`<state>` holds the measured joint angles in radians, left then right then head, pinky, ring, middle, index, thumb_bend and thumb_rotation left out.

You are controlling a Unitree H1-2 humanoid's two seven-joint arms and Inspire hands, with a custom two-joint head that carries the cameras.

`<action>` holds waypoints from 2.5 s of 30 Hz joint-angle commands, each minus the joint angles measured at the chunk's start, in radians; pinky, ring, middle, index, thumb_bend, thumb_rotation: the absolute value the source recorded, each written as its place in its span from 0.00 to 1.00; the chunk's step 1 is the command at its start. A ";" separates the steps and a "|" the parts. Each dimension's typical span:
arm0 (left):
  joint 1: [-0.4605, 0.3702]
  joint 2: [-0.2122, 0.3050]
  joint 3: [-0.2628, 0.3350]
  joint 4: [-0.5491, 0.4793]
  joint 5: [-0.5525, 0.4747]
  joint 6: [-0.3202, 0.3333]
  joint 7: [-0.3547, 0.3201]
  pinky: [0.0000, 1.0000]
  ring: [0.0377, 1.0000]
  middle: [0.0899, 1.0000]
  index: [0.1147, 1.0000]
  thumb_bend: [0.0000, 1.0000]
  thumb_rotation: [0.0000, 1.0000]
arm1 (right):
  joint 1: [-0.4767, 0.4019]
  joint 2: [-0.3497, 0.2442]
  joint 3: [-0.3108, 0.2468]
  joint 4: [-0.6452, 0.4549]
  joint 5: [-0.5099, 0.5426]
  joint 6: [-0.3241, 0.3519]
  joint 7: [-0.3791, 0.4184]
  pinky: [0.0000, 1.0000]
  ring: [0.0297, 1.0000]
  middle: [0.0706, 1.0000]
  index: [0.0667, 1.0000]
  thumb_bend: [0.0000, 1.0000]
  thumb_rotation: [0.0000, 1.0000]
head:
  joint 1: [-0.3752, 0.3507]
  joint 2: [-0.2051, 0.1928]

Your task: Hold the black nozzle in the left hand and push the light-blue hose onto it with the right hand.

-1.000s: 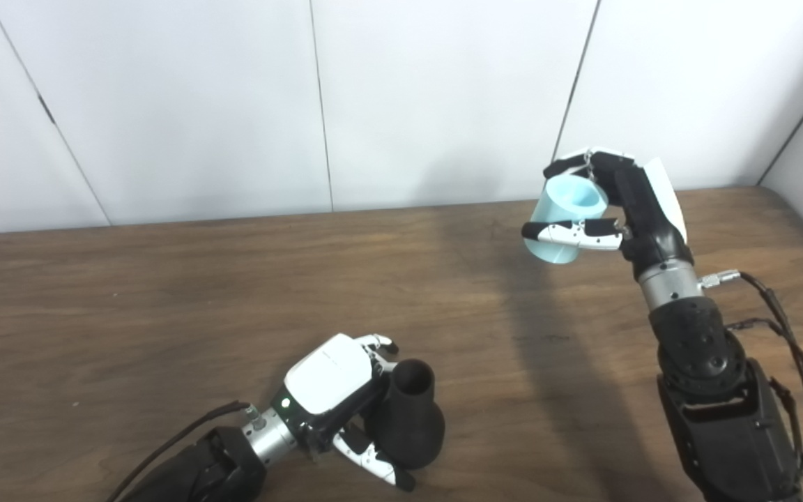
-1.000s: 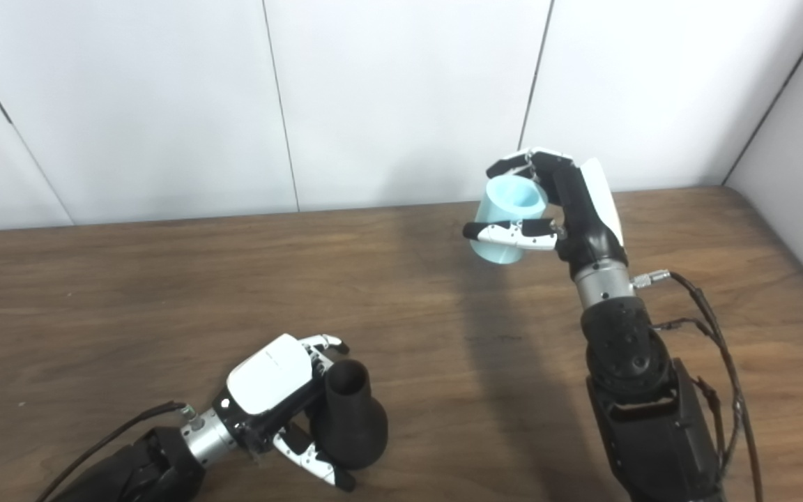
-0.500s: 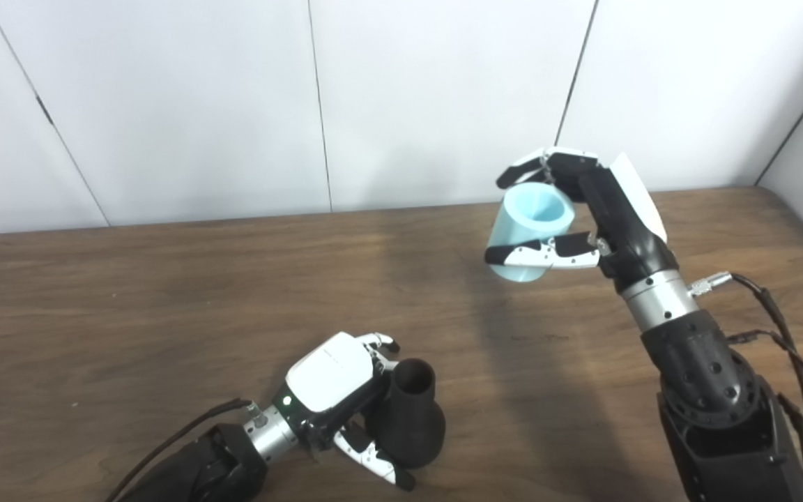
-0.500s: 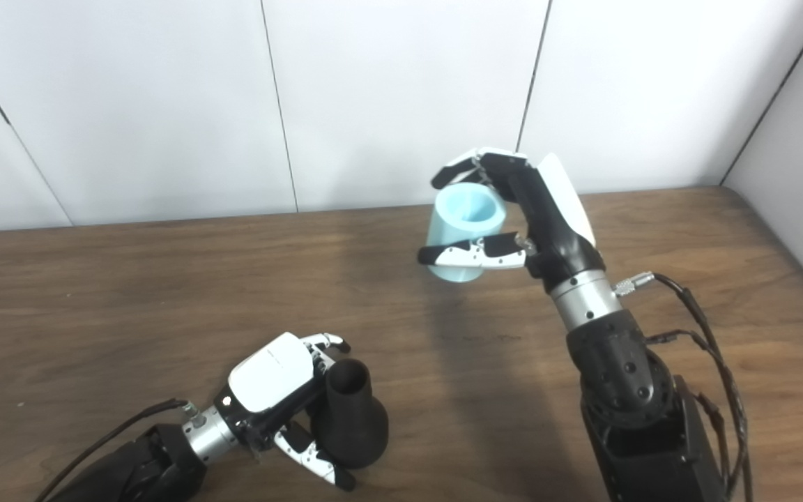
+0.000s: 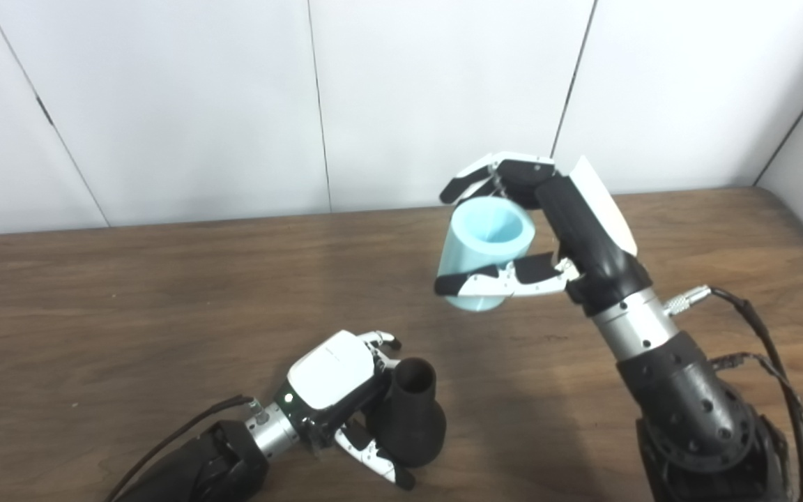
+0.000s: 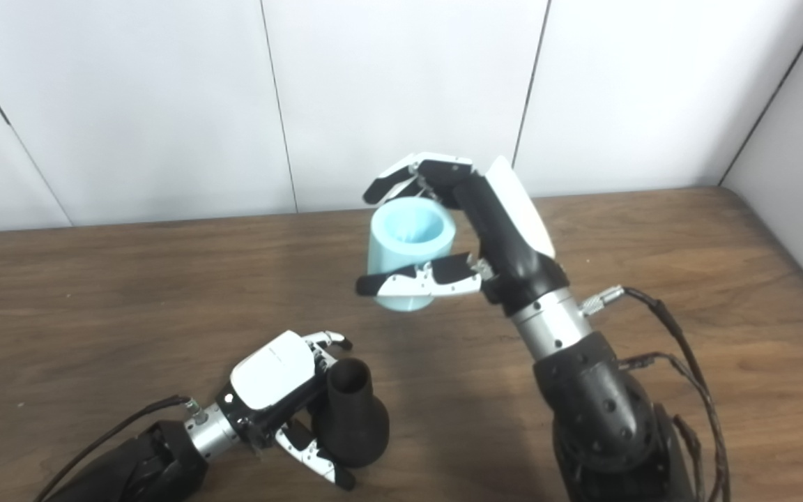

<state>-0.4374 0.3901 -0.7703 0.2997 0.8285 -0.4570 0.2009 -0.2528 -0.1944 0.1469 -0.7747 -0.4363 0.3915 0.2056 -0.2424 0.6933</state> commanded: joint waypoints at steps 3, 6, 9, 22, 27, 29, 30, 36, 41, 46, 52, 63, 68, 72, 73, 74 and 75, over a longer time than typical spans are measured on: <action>0.077 0.011 -0.069 0.114 0.099 0.025 -0.122 0.79 0.50 0.39 0.45 0.52 0.00 | -0.006 0.020 0.008 -0.050 0.013 -0.022 0.021 0.23 0.34 0.42 0.51 0.51 0.00 | 0.002 0.005; 0.078 0.015 -0.070 0.100 0.095 0.028 -0.141 0.78 0.51 0.40 0.45 0.52 0.00 | 0.005 0.032 0.012 -0.052 0.036 -0.038 0.027 0.25 0.35 0.43 0.51 0.51 0.00 | 0.002 0.008; 0.079 0.017 -0.070 0.093 0.096 0.031 -0.148 0.78 0.51 0.40 0.45 0.52 0.00 | 0.012 0.037 0.019 -0.054 0.042 -0.047 0.035 0.27 0.36 0.44 0.50 0.51 0.00 | 0.002 0.010; 0.081 0.017 -0.071 0.094 0.097 0.028 -0.143 0.79 0.51 0.41 0.44 0.52 0.00 | 0.094 0.062 0.045 -0.063 0.016 -0.076 0.044 0.27 0.36 0.45 0.51 0.51 0.00 | 0.020 0.020; 0.087 0.022 -0.067 0.073 0.090 0.031 -0.156 0.78 0.51 0.40 0.45 0.52 0.00 | 0.143 0.080 0.057 -0.028 0.001 -0.135 0.020 0.20 0.41 0.43 0.48 0.52 0.00 | 0.028 0.025; 0.088 0.023 -0.066 0.065 0.088 0.033 -0.161 0.79 0.51 0.40 0.45 0.52 0.00 | 0.159 0.083 0.060 -0.022 -0.002 -0.144 0.022 0.20 0.38 0.44 0.48 0.51 0.00 | 0.030 0.026; 0.089 0.024 -0.066 0.061 0.091 0.035 -0.163 0.78 0.51 0.40 0.45 0.52 0.00 | 0.167 0.085 0.062 -0.017 -0.004 -0.153 0.022 0.21 0.36 0.45 0.49 0.51 0.00 | 0.034 0.022; 0.097 0.028 -0.064 0.040 0.087 0.041 -0.178 0.78 0.51 0.41 0.44 0.52 0.00 | 0.206 0.093 0.070 0.026 0.008 -0.220 0.012 0.26 0.36 0.46 0.50 0.51 0.00 | 0.051 0.024; 0.106 0.033 -0.065 0.024 0.089 0.054 -0.189 0.80 0.52 0.41 0.44 0.52 0.00 | 0.220 0.110 0.080 0.073 0.011 -0.294 -0.016 0.24 0.34 0.45 0.51 0.51 0.00 | 0.052 0.021; 0.106 0.027 -0.070 0.046 0.089 0.049 -0.179 0.81 0.53 0.42 0.43 0.52 0.00 | 0.221 0.117 0.084 0.108 -0.015 -0.376 -0.044 0.20 0.32 0.44 0.52 0.51 0.00 | 0.055 0.019; 0.103 0.022 -0.077 0.067 0.097 0.046 -0.168 0.82 0.52 0.42 0.44 0.52 0.00 | 0.220 0.123 0.082 0.162 -0.036 -0.492 -0.096 0.15 0.42 0.42 0.47 0.52 0.00 | 0.056 0.008; 0.102 0.017 -0.084 0.097 0.108 0.037 -0.141 0.82 0.51 0.42 0.43 0.52 0.00 | 0.204 0.129 0.064 0.164 -0.045 -0.552 -0.118 0.16 0.43 0.43 0.46 0.52 0.00 | 0.055 0.005; 0.105 0.018 -0.083 0.086 0.105 0.042 -0.148 0.83 0.51 0.43 0.42 0.52 0.00 | 0.206 0.127 0.057 0.176 -0.041 -0.584 -0.122 0.14 0.43 0.43 0.46 0.52 0.00 | 0.057 0.009; 0.108 0.020 -0.079 0.064 0.092 0.046 -0.165 0.82 0.51 0.43 0.42 0.52 0.00 | 0.213 0.115 0.057 0.217 -0.049 -0.644 -0.134 0.17 0.43 0.43 0.46 0.52 0.00 | 0.061 0.014; 0.109 0.020 -0.079 0.059 0.092 0.048 -0.168 0.82 0.51 0.42 0.43 0.52 0.00 | 0.215 0.110 0.057 0.226 -0.055 -0.658 -0.135 0.19 0.43 0.43 0.46 0.52 0.00 | 0.062 0.016; 0.109 0.020 -0.079 0.057 0.094 0.050 -0.169 0.82 0.51 0.41 0.44 0.52 0.00 | 0.216 0.108 0.057 0.232 -0.058 -0.668 -0.135 0.20 0.43 0.42 0.46 0.52 0.00 | 0.062 0.016; 0.110 0.020 -0.079 0.056 0.094 0.050 -0.168 0.82 0.51 0.41 0.44 0.52 0.00 | 0.217 0.103 0.059 0.245 -0.066 -0.681 -0.134 0.20 0.41 0.43 0.47 0.52 0.00 | 0.064 0.018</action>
<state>-0.4249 0.3919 -0.7661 0.2806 0.8233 -0.4397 0.1970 -0.0162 -0.0857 0.2103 -0.5148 -0.4975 -0.2147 0.1076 -0.1780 0.7102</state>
